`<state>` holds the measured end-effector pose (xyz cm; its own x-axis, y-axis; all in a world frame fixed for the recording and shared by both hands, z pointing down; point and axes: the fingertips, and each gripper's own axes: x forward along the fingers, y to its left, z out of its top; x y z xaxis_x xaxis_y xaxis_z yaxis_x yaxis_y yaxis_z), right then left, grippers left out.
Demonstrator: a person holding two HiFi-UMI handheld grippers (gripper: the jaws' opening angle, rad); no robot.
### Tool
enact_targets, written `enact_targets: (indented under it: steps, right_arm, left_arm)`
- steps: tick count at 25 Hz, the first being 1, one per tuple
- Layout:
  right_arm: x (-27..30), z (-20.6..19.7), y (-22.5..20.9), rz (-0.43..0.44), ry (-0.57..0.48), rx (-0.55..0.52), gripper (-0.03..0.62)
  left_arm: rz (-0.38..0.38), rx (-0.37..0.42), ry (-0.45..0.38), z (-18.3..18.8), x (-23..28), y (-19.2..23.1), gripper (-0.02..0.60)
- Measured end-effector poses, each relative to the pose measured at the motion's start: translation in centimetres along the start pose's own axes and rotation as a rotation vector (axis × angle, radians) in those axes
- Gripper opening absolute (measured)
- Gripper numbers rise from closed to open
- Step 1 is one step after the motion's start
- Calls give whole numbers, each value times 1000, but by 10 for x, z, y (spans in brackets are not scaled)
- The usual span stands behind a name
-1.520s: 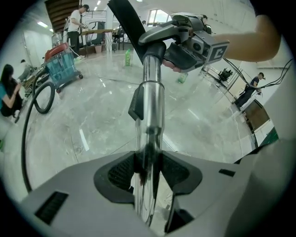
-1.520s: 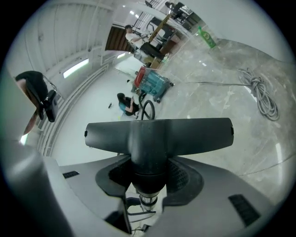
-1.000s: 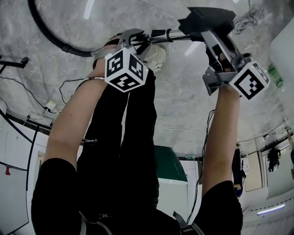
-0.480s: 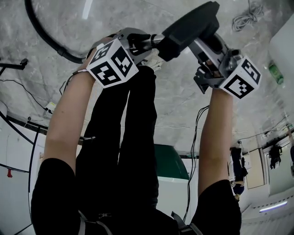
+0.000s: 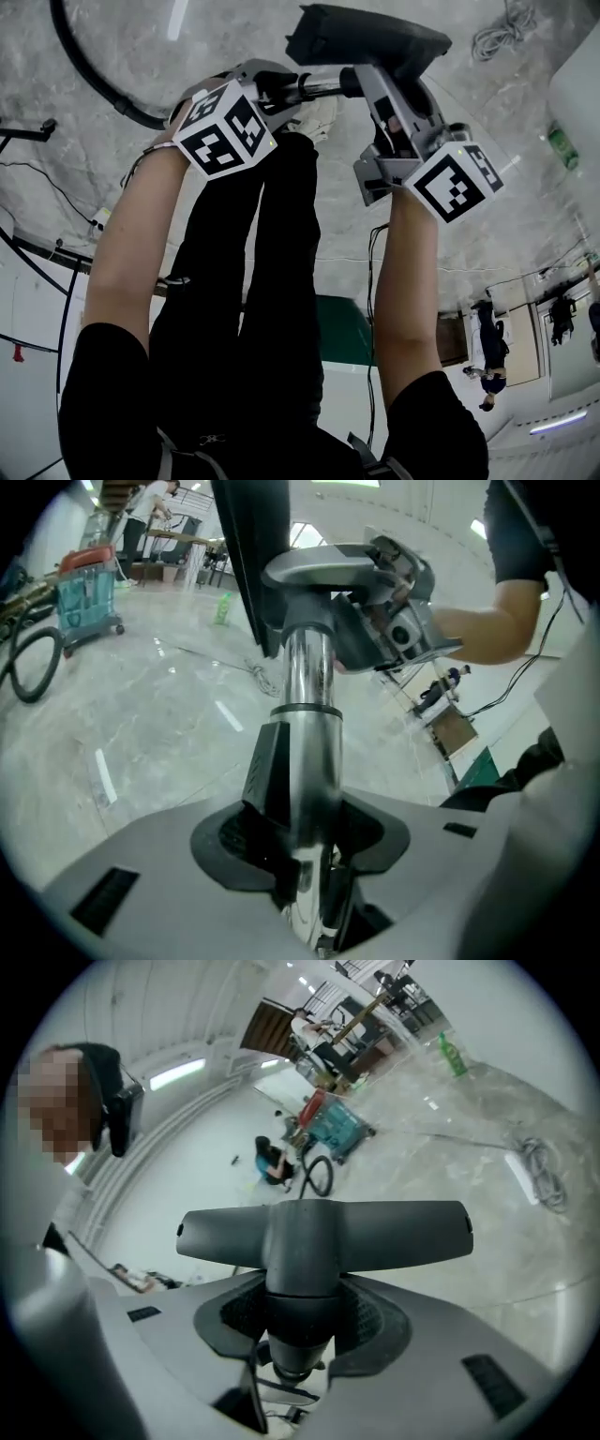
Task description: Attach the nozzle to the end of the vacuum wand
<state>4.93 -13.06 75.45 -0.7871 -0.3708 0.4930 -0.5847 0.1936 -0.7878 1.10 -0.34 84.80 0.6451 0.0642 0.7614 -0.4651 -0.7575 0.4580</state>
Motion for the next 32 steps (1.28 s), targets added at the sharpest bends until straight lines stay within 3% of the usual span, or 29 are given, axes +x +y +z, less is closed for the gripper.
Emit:
enact_targets:
  steps: [3, 5, 7, 9, 11, 12, 13, 16, 18, 20, 23, 25, 26, 27, 29, 32]
  right_arm:
    - [-4, -4, 24, 275, 24, -58, 181]
    - [-1, 1, 28, 308, 24, -83, 181]
    - [4, 8, 19, 205, 5, -68, 179]
    - [6, 9, 7, 26, 9, -22, 179]
    - [4, 7, 2, -105, 31, 30, 179]
    - [3, 7, 5, -97, 34, 28, 179]
    - [3, 9, 14, -27, 28, 3, 179]
    - [0, 4, 49, 336, 11, -99, 178]
    - [0, 0, 58, 447, 31, -119, 176]
    - [7, 9, 48, 381, 11, -92, 175]
    - [16, 19, 16, 87, -33, 1, 173]
    - [16, 17, -3, -122, -37, 80, 173]
    - [16, 16, -5, -173, -36, 98, 173]
    - [17, 16, -2, -163, -37, 93, 173]
    - [21, 19, 17, 23, -44, 32, 173]
    - [18, 11, 51, 420, 16, -93, 173]
  left_arm:
    - [-111, 27, -42, 7, -15, -12, 178]
    - [-114, 12, -56, 13, -19, -10, 178]
    - [-49, -12, -28, 14, -14, -1, 178]
    - [1, -17, 4, 12, -8, 5, 178]
    - [-24, -4, -3, 12, -9, 2, 178]
    - [-45, 5, -16, 13, -12, 0, 178]
    - [-66, 14, -32, 15, -16, -2, 178]
    - [-151, 37, -71, 17, -31, -12, 176]
    - [-192, 29, -83, 15, -36, -17, 176]
    - [-168, 5, -72, 17, -32, -9, 175]
    - [-71, -13, -11, 22, -14, 8, 175]
    - [-67, -17, -3, 21, -7, 10, 175]
    - [-80, -15, -10, 20, -7, 9, 175]
    - [-94, -11, -22, 20, -10, 9, 175]
    - [-119, -3, -47, 22, -19, 8, 175]
    - [-208, 4, -77, 24, -31, -2, 175]
